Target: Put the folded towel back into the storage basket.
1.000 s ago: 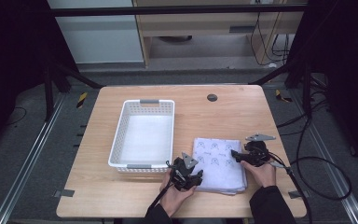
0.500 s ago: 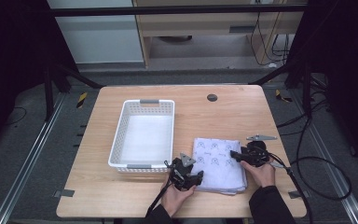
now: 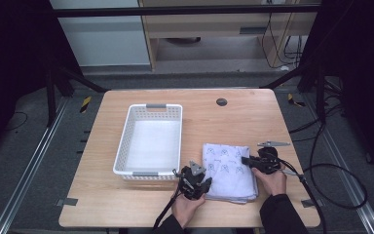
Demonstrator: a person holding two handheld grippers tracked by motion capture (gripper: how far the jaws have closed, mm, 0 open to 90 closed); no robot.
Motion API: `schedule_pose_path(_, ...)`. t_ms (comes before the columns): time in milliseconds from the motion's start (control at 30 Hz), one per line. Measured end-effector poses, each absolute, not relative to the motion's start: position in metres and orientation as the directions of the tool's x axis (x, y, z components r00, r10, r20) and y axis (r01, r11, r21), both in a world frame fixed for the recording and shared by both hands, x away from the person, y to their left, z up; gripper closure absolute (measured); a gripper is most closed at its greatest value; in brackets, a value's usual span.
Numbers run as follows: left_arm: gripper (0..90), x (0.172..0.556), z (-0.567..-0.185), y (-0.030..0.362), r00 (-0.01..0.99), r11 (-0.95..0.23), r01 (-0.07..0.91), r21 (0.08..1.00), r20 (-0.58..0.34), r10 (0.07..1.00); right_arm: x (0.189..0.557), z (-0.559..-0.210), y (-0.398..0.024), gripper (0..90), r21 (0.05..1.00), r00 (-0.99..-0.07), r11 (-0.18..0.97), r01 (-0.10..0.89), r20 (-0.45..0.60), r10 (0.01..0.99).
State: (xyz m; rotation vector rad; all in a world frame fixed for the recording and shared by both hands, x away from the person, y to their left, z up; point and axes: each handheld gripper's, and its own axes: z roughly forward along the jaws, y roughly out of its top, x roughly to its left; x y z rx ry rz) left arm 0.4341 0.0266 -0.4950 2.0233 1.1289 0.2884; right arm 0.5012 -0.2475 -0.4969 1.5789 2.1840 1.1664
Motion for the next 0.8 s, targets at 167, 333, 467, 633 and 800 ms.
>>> schedule_pose_path(167,75.6,0.435,-0.495,0.031,0.576,-0.261,0.623,0.737,-0.208,0.79,0.5,-0.493,-0.249,77.7,0.705,-0.412,0.111,0.701,0.274,0.869)
schedule_pose_path(333,76.2,0.433,-0.491,0.032,0.592,-0.268,0.604,0.751,-0.197,0.781,0.493,-0.48,-0.25,77.9,0.734,-0.432,0.095,0.672,0.285,0.856)
schedule_pose_path(467,76.4,0.432,-0.486,0.033,0.601,-0.268,0.589,0.762,-0.192,0.776,0.489,-0.47,-0.249,78.0,0.759,-0.458,0.11,0.642,0.264,0.849)
schedule_pose_path(633,76.5,0.429,-0.478,0.033,0.613,-0.265,0.571,0.777,-0.188,0.767,0.483,-0.455,-0.249,78.1,0.787,-0.475,0.107,0.607,0.252,0.843)
schedule_pose_path(800,76.5,0.427,-0.461,0.037,0.626,-0.26,0.541,0.8,-0.176,0.759,0.479,-0.444,-0.249,78.1,0.811,-0.485,0.108,0.574,0.231,0.843)
